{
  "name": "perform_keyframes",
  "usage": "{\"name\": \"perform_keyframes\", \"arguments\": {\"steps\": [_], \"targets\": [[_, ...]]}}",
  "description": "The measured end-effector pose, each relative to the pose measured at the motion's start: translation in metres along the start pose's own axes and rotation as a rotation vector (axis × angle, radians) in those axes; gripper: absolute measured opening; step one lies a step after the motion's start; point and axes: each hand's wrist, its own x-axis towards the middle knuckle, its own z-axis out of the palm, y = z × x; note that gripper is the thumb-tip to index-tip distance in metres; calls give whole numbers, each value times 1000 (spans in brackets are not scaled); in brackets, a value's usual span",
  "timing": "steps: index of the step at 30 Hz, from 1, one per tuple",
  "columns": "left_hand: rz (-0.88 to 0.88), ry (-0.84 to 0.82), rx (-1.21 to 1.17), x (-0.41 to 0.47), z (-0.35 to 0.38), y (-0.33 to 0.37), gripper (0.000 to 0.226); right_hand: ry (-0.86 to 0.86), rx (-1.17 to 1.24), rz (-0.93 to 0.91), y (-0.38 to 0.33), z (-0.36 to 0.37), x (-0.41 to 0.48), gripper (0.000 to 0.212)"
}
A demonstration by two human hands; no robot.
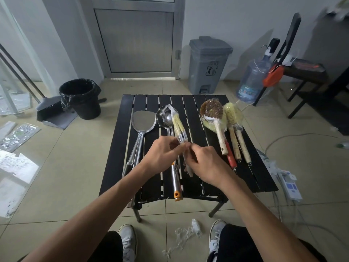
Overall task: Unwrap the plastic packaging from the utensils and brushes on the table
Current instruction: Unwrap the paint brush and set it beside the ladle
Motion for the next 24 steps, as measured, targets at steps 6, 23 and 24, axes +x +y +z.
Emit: {"name": "perform_keyframes", "arguments": {"steps": [6,23,24], "targets": [[-11,-55,-77,1,-2,1,44,7,26,7,-3,0,1,29],[-110,65,-416,2,-8,-3,42,-93,335,-75,11,-9,-9,35],[-116,60,-433,2,-7,-3,42,-67,273,-94,11,-8,-10,38]]}}
